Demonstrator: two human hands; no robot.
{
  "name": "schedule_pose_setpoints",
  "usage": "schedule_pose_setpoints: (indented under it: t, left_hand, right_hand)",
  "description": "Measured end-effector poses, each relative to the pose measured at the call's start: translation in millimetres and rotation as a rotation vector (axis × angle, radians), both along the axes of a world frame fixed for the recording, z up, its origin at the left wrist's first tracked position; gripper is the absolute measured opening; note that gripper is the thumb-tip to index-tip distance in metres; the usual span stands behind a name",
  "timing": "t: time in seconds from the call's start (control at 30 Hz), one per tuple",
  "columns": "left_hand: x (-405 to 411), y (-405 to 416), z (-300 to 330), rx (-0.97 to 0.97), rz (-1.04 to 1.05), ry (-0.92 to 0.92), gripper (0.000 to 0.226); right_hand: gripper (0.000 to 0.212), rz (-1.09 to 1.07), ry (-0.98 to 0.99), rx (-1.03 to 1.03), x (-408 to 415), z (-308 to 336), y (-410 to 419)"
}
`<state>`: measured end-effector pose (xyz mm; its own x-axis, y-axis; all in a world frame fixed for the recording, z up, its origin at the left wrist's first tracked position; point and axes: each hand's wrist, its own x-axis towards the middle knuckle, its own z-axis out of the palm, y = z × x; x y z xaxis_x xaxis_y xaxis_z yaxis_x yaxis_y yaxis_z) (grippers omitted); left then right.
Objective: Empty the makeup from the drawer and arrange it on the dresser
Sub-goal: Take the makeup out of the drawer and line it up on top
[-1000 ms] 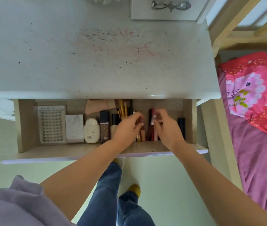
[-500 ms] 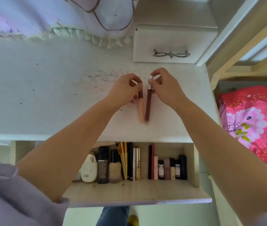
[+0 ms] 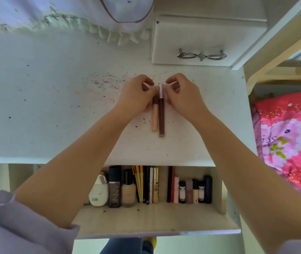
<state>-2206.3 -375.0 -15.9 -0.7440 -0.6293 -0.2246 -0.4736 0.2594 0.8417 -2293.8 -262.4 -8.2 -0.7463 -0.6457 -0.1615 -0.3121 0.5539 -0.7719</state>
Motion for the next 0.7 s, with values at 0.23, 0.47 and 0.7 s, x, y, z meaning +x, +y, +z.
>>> schedule_pose_setpoints:
  t: [0.23, 0.47, 0.7]
  left_hand:
    - [87, 55, 6, -0.122, -0.069, 0.074, 0.021]
    - [191, 149, -52, -0.163, -0.356, -0.151, 0.025]
    - [152, 147, -118, -0.367, -0.427, -0.451, 0.050]
  right_hand:
    - [0.012, -0.014, -0.055, -0.139, 54, 9, 93]
    - [0.026, 0.264, -0.196, 0.345, 129, -45, 177]
    - [0.051, 0.308, 0.026, 0.516, 125, -106, 153]
